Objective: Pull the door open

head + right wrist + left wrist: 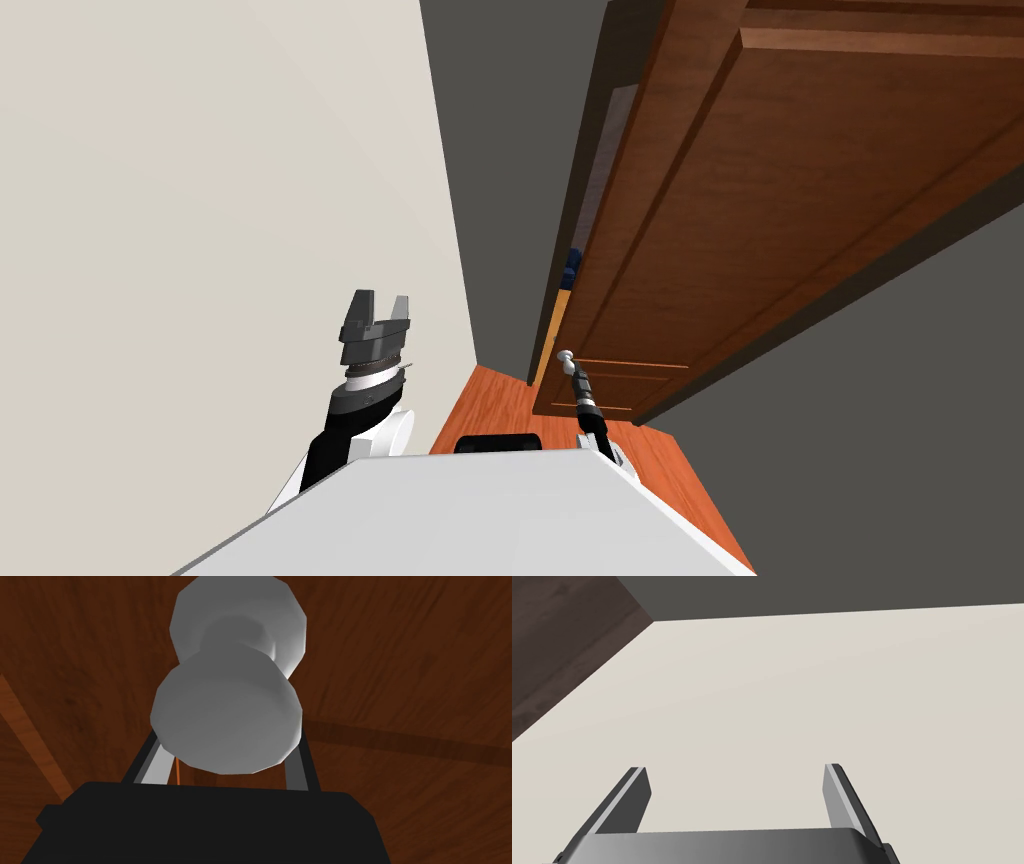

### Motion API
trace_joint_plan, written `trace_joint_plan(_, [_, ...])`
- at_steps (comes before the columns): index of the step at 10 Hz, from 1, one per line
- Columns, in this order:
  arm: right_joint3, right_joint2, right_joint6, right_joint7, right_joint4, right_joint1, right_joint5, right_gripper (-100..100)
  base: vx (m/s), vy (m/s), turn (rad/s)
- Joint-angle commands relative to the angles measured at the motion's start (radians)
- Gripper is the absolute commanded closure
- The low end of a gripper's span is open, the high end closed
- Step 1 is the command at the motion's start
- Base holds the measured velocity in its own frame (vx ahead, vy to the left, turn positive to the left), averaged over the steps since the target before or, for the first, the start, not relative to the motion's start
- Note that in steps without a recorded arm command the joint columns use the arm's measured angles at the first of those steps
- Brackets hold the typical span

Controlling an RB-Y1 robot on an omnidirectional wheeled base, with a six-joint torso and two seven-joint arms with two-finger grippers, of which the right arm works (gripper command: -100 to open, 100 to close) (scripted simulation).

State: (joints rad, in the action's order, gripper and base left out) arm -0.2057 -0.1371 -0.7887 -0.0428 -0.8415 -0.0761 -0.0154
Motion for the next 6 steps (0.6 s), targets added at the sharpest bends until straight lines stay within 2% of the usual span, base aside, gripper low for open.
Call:
trace_joint_plan(1, [0.005,-0.004,-0.003,-0.050,0.005,0.004,0.021,100,-0.042,-0.011,0.075])
trace_joint_plan(2, [0.005,-0.004,-0.003,-0.058,0.005,0.004,0.021,100,-0.030,-0.008,0.046])
trace_joint_plan(3, [0.007,-0.009,-0.004,-0.096,0.010,0.006,0.038,100,-0.032,-0.007,0.094])
trace_joint_plan(4, [0.007,-0.009,-0.004,-0.100,0.010,0.006,0.038,100,-0.027,-0.012,0.042])
trace_joint_plan(6, [0.013,-0.018,-0.006,-0.165,0.021,0.011,0.074,100,-0.035,-0.018,0.120])
